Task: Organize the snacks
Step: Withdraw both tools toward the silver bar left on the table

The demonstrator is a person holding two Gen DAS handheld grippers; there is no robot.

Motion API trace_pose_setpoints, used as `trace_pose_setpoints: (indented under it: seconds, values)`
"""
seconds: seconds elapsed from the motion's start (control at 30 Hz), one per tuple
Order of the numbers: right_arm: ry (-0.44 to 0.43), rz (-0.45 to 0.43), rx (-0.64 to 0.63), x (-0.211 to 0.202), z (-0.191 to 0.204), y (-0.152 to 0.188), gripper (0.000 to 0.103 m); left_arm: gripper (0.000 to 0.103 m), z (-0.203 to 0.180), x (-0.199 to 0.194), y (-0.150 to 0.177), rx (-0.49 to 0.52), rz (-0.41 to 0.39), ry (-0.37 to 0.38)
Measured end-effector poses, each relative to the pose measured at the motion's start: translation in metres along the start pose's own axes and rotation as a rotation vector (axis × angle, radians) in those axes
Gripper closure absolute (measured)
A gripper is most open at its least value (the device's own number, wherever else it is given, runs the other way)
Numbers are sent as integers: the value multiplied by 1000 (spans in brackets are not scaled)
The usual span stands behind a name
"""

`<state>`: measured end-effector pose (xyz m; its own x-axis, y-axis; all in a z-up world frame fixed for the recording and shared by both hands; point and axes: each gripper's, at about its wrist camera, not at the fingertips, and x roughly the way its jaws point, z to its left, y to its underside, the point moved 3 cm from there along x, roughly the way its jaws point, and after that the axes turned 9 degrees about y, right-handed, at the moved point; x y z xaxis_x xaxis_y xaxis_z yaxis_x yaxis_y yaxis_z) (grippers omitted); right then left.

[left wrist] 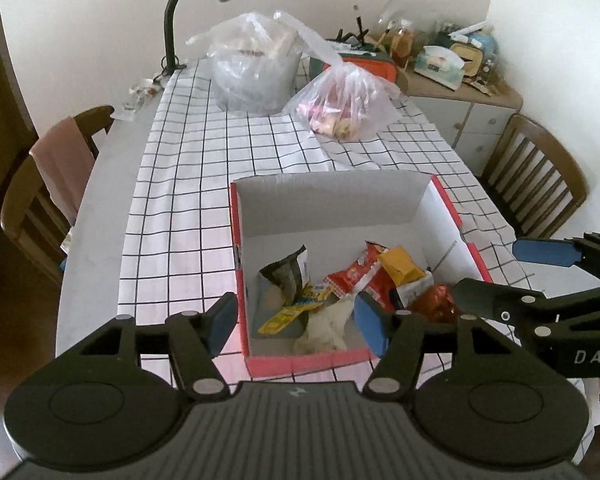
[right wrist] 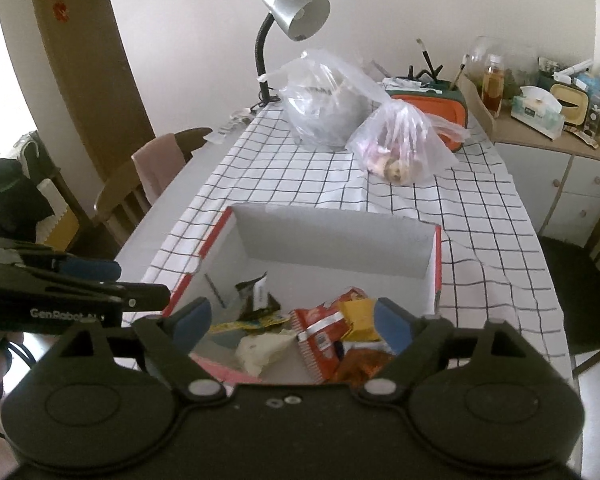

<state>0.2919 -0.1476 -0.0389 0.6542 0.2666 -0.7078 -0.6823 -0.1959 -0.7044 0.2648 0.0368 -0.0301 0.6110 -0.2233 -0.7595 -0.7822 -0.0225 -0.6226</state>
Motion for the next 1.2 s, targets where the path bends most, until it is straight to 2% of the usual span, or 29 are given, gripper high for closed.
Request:
trace_pose_setpoints:
  seconds: [0.17, 0.4, 0.7, 0.87, 1.1, 1.2]
  values:
    - [0, -23, 19, -20, 6, 14, 4, 36, -2, -20, 18, 7, -25, 15]
    - [-13, -13, 64, -35, 11, 42, 1, 28, 0, -36, 54, 7, -16, 36]
    - [-21, 69, 98, -36, 27, 100, 0, 28, 2, -40, 111, 27, 43, 24]
    - [-4, 129, 121, -30, 34, 125, 0, 28, 7, -30, 146, 40, 116, 21]
    - [4, 211, 121, -10, 46, 151, 1, 28, 38, -4, 193, -85, 247, 6]
    - [-2, 235, 85, -3, 57, 160, 2, 28, 49, 1, 208, -111, 259, -30]
